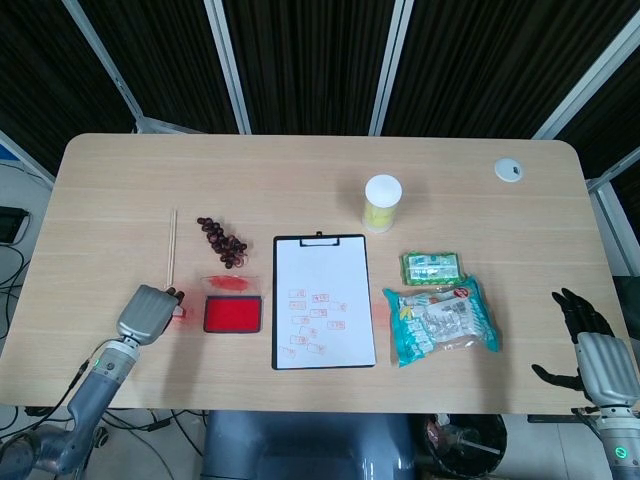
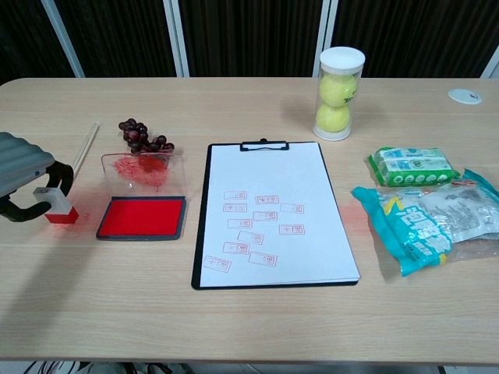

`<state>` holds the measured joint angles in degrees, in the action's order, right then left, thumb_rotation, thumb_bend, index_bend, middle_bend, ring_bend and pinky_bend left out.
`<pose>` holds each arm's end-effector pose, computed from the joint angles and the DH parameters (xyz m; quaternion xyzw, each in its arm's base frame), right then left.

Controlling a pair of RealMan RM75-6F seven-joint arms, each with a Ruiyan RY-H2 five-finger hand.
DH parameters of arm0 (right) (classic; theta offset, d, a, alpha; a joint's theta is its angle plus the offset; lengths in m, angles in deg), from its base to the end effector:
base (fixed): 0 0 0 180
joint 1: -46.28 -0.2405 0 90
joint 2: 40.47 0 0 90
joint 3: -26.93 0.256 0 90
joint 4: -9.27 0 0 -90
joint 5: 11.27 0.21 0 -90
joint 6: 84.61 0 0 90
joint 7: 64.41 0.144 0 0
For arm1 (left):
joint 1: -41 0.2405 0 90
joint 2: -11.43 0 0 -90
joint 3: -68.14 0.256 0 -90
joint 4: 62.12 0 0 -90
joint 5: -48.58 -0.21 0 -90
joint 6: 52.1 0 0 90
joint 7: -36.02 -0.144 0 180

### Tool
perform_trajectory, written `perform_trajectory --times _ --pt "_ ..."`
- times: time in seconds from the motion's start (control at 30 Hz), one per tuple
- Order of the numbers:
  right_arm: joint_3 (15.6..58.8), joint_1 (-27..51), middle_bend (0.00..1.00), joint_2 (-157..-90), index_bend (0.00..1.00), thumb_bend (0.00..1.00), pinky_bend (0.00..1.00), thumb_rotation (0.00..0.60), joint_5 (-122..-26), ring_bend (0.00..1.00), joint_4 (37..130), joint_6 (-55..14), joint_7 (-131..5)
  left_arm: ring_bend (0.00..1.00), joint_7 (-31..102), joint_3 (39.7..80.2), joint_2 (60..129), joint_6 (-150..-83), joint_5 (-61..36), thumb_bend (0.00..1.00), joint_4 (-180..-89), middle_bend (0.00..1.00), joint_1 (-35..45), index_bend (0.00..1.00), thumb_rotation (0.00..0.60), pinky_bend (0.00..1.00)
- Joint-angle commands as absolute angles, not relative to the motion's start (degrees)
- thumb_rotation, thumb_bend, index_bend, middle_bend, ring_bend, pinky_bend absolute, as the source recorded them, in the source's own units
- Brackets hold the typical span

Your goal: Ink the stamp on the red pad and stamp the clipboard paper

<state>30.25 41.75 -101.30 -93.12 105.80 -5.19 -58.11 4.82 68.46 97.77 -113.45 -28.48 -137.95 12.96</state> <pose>-0.3158 -0.1791 0.1622 0.5607 -0.4677 0.3865 0.5634 -0.2675 0.2803 -0.0008 -0.8024 -0.2381 -0.2154 0.5031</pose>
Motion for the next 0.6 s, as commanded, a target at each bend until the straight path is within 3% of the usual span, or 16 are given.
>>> perform_trajectory --times 0.03,0.6 --pt "30.25 41.75 0.00 -101.30 0.00 0.17 0.13 0.600 -93.12 0.00 105.79 -5.20 -58.13 0.90 4.81 68.47 97.76 -113.46 -28.56 0.45 -137.98 0.59 12.96 0.55 0.600 1.00" --pt "30.27 41.73 0.00 -101.27 0.00 0.17 0.13 0.600 -93.12 0.00 105.91 -5.24 -57.93 0.96 3.36 66.12 97.27 -116.30 -29.67 0.47 -143.97 0.68 12.17 0.64 0.600 1.00"
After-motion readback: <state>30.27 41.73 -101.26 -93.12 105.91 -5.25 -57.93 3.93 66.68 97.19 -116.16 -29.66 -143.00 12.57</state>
